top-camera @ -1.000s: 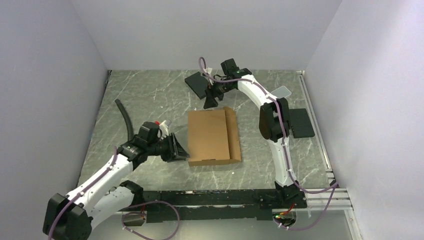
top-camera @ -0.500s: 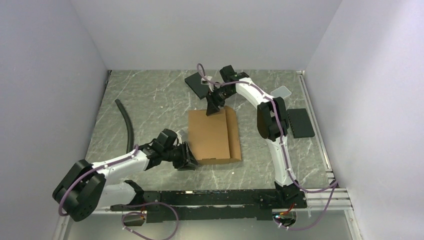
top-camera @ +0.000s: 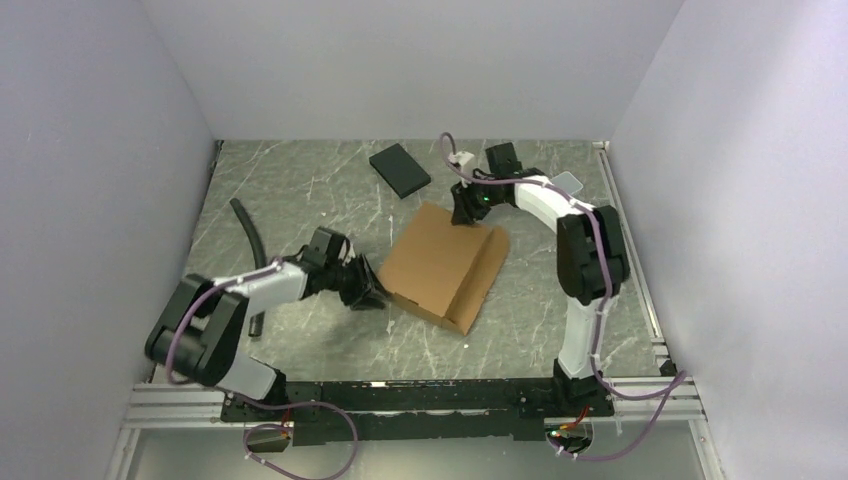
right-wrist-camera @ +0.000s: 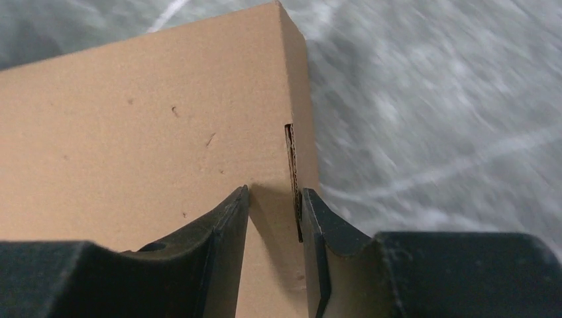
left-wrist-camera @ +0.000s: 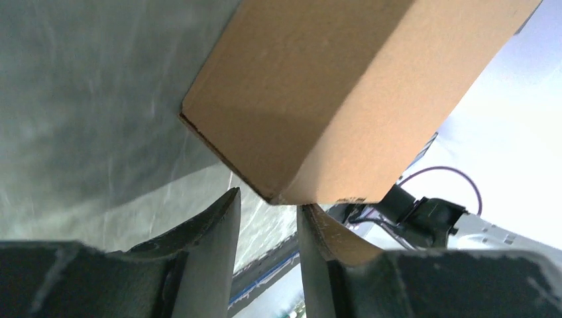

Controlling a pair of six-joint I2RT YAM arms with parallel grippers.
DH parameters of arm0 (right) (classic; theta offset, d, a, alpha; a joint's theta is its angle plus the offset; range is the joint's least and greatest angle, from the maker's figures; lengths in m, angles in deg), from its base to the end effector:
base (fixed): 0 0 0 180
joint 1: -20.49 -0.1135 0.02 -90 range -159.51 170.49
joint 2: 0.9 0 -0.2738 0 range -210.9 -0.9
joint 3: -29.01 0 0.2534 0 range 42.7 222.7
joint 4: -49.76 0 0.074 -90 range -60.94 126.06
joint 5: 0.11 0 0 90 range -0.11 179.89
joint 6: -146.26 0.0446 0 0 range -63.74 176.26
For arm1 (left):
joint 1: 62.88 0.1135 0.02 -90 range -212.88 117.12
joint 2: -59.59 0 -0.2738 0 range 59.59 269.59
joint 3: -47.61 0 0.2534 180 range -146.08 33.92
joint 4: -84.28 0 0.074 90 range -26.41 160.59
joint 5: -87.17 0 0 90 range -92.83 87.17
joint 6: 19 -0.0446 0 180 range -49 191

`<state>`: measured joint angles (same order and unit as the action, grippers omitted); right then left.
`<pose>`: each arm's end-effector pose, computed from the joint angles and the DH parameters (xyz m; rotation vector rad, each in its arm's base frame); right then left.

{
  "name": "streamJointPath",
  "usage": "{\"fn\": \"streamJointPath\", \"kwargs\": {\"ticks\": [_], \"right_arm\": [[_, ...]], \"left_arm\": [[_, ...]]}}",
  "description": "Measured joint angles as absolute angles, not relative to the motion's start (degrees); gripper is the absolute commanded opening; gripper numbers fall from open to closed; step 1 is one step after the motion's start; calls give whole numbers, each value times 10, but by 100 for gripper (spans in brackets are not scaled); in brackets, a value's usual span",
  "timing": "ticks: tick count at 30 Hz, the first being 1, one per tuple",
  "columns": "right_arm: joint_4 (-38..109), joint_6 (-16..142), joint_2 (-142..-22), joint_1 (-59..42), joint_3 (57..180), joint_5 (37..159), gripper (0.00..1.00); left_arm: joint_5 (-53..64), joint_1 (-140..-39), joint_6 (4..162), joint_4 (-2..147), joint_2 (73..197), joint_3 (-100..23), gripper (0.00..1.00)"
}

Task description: Fold the paper box

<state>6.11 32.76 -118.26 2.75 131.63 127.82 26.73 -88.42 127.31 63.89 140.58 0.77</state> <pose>0.4185 0.1627 0.1992 -1.0852 2.2078 0.8055 0.2181 -0.1286 0.1498 -0.5119 2.7448 -1.1373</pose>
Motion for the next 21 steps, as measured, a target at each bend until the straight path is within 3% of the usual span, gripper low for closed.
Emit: {"fn": "streamJointPath", "kwargs": {"ticks": [7,11,16,21], "right_arm": [[240,478,-1044,55,1108,1116,34],[295,545,-1008,60,1050,1066,50],[287,557,-959,61,1004,1060,63],[224,552,-897,63,966,1146,74]], "left_arm": [[304,-832,1210,586,1587,-169,41],[329,-810,1180,536,1686,-273,41],[300,-787,1140,493,1758,-405,42],[248,-764,1112,541,1774,-466,44]]}}
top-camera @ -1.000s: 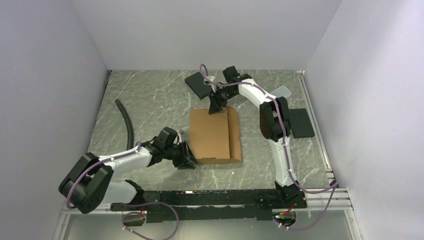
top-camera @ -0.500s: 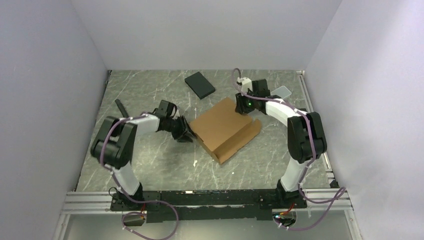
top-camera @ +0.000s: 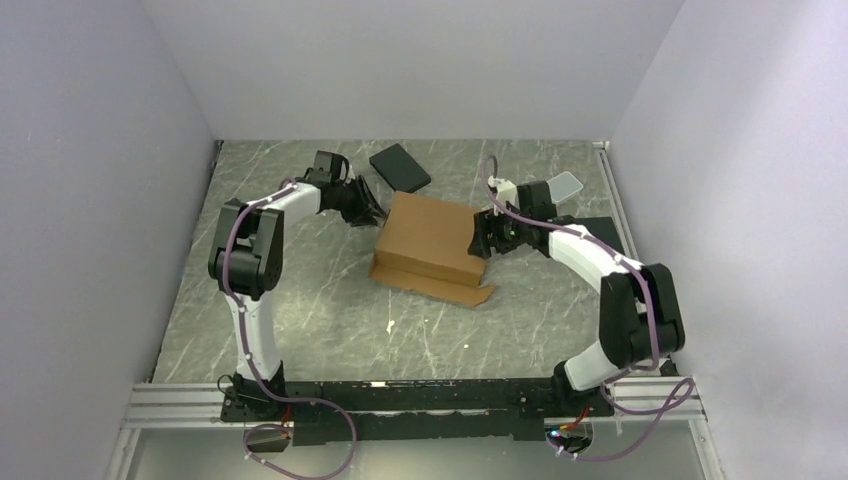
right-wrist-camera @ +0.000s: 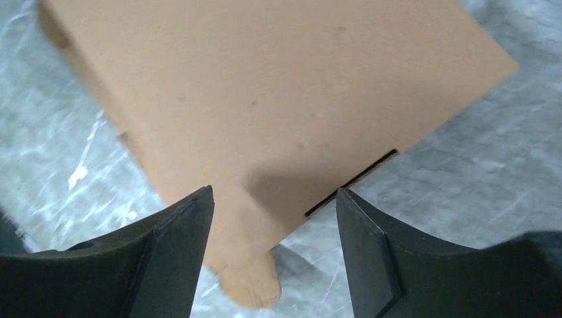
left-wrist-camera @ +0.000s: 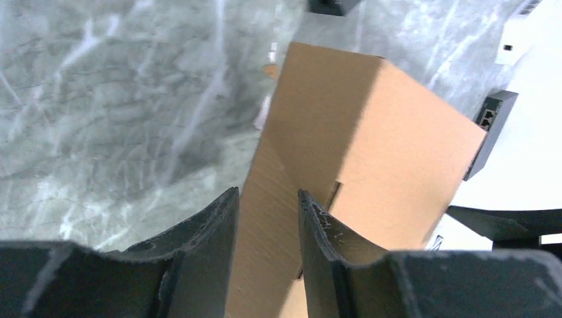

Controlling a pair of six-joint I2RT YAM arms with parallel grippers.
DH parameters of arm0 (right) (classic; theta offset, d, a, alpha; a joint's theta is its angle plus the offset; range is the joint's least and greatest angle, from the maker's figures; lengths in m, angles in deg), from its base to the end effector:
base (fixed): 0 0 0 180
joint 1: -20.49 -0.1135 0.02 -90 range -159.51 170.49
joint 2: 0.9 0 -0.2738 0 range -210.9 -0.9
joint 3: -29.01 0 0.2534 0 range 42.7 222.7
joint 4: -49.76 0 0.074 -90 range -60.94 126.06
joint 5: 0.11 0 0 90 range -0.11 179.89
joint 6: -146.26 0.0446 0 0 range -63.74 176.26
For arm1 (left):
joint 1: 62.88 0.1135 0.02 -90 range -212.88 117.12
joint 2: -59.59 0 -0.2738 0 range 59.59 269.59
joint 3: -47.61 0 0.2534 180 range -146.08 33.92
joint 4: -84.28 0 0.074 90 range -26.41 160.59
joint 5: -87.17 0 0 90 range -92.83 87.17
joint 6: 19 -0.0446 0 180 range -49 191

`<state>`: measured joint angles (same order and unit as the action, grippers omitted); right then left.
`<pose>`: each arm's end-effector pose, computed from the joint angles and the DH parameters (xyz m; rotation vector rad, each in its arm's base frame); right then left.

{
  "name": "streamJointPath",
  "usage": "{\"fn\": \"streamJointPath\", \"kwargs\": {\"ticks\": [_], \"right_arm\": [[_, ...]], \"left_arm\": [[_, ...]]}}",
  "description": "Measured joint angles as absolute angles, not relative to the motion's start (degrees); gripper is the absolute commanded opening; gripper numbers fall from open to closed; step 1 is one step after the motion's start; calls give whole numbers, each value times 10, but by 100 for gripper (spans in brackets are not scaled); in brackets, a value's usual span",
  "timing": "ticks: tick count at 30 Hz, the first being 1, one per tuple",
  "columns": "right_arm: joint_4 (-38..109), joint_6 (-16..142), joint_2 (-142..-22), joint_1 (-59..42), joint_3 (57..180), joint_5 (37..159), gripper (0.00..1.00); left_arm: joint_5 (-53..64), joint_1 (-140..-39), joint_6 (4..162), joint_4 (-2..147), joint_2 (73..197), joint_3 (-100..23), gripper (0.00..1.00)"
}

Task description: Fold the paper box

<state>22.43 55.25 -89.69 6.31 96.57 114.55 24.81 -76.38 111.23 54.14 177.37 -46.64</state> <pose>0.3117 0.0980 0.2096 -0.5141 2.3538 0.6255 0.4300 -0.1245 0.1631 -0.4007 2.6030 -0.9653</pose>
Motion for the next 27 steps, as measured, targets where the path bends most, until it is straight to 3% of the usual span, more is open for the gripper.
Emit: {"fn": "streamJointPath", "kwargs": {"ticks": [4,10,15,20,27], "right_arm": [[195,518,-846,85,957,1219,73],[161,403,-818,116,971,1288,74],[83,244,-820,120,997,1351,76],[72,205,-841,165,1040,1406,77],[82,315,-1027,201,1234,1427,78]], "left_arm": [[237,-767,1095,571,1724,-437,48],[209,-767,1061,584,1558,-316,54],[198,-766,1041,604,1384,-201,86],[198,-765,1087,645,1241,-74,85],[235,-760,1203,712,1218,55,82]]}}
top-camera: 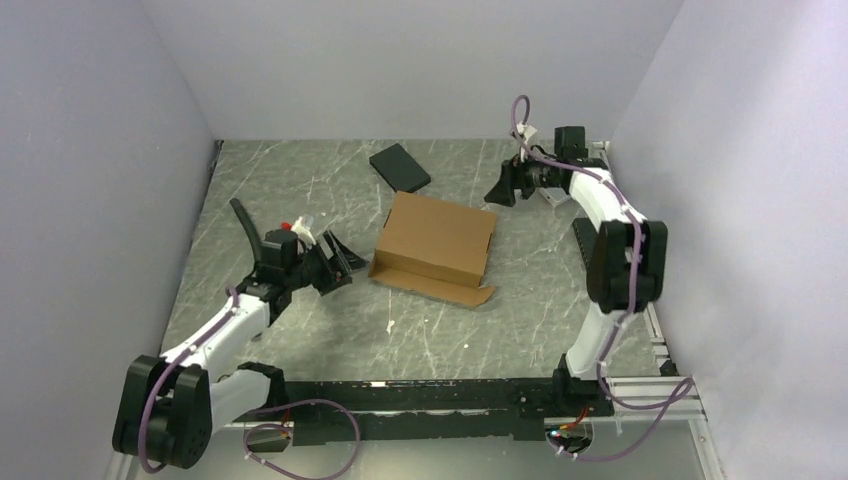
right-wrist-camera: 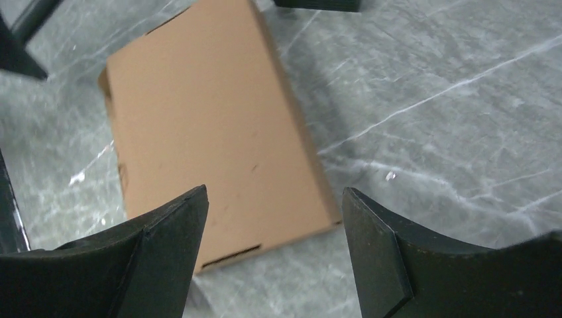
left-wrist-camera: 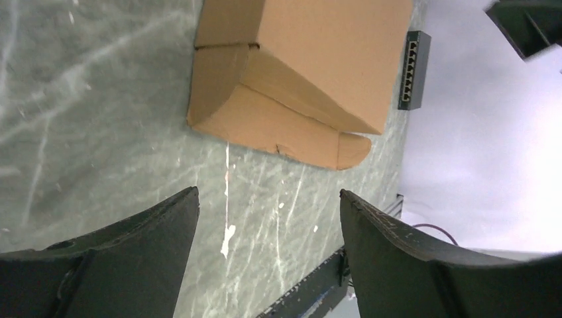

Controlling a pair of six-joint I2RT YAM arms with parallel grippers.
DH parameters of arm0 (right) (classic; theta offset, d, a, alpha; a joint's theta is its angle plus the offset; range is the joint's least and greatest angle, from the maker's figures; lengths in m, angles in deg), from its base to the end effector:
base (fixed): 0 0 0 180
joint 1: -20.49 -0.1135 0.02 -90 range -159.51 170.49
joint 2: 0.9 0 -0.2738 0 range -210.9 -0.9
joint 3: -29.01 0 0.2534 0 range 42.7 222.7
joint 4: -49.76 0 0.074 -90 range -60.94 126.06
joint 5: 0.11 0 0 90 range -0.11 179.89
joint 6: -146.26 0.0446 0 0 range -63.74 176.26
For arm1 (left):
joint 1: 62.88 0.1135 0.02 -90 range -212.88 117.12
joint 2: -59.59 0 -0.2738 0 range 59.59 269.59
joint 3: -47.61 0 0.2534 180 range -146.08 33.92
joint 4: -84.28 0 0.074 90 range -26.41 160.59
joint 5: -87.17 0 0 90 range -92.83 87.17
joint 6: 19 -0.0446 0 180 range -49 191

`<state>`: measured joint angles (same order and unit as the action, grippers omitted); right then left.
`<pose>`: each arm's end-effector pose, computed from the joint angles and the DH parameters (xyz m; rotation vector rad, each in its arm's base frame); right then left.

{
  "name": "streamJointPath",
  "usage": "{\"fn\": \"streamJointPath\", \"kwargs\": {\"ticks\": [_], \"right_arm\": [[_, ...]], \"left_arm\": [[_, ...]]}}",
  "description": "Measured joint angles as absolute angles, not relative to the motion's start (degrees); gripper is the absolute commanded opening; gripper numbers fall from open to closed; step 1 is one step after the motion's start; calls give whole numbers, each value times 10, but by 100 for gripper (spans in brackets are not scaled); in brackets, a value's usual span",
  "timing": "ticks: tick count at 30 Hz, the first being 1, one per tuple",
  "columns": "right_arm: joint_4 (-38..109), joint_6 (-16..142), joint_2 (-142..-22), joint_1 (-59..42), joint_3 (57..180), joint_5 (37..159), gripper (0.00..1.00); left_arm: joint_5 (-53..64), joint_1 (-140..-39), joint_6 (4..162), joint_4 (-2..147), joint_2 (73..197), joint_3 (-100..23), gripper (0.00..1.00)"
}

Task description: Fold the paper box

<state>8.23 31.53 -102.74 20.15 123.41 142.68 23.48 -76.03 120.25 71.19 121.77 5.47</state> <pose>0.3935 0.0379 0.2725 -0.8474 1.9910 0.8639 0.2153 -0.0706 0.2065 -0.4323 2.2582 -1.0958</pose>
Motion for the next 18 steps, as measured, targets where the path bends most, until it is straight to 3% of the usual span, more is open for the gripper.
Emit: {"fn": "streamJointPath", "kwargs": {"ticks": [4,10,18], "right_arm": [[86,380,-1151,201,1316,1424,77],[69,420,-1242,201,1348,1410,72],[83,445,-1206,207,1268,1426,50]], "left_arm": [[254,-763,1240,714,1174,80,81],[267,-781,1295,754,1113,92,81],[248,-871,1340,773,1269,26,82]]}}
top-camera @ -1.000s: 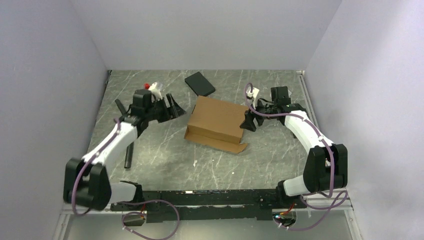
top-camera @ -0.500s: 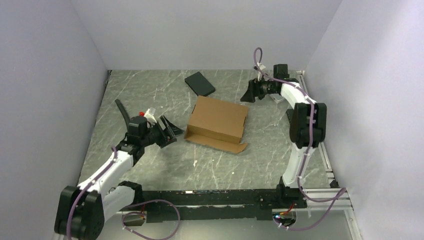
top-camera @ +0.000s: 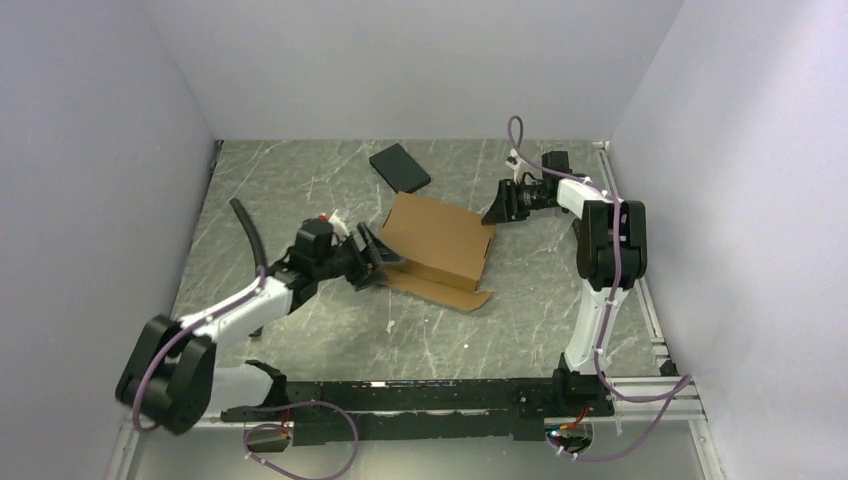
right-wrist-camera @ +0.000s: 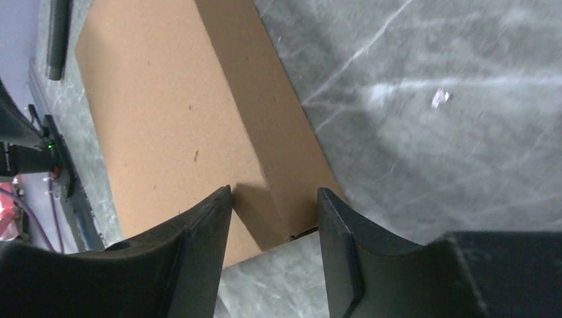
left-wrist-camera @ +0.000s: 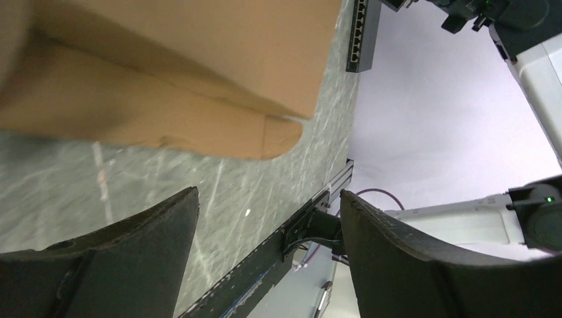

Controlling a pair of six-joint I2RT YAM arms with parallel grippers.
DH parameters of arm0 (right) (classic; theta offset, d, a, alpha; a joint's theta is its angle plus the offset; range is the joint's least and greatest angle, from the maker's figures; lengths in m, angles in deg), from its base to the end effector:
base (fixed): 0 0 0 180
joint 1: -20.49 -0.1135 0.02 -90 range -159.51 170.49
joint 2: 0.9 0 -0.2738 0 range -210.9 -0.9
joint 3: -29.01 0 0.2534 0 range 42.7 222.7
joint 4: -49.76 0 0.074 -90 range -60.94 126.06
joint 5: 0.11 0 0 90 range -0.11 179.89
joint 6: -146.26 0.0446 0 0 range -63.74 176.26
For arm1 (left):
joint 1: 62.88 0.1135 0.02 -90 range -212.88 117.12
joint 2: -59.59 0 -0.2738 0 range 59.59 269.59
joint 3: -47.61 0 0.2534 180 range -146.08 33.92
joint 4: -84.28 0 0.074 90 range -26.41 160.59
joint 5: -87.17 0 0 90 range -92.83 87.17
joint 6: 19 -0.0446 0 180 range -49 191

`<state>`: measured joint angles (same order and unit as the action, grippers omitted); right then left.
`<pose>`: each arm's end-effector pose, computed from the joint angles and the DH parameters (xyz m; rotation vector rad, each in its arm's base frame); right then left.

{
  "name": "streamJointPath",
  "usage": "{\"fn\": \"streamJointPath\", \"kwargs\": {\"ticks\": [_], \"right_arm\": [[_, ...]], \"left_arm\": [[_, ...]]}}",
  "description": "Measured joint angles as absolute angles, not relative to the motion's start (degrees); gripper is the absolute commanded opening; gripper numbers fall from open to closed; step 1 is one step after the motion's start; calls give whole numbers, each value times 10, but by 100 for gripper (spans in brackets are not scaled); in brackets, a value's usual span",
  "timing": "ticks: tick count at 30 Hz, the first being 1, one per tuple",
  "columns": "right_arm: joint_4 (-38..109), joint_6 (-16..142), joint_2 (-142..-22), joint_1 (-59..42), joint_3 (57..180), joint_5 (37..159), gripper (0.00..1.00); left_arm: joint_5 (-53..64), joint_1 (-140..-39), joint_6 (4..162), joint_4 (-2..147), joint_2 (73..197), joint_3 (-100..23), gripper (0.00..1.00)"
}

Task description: Fold the paper box

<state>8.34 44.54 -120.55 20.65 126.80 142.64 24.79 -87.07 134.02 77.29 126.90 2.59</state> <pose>0.4361 0.0343 0.1669 -0.5169 2.3323 1.1118 0.2176 -0.1204 0.2145 -0.4572 2.3047 -1.3535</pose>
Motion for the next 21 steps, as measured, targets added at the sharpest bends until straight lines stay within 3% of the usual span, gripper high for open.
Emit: {"fn": "streamJointPath", "kwargs": {"ticks": [4,9,21], "right_arm": [[108,471,-1170,216,1205,1438,42],[166,536,-1100,219,1094,1437,41],[225,625,-1004,211,973,1422,49]], "left_arm": [[218,-922,1356,782,1373,-50,80],[186,-939,1362,769,1476,-128,79],[156,-939,1315,694,1549,-233,81]]}}
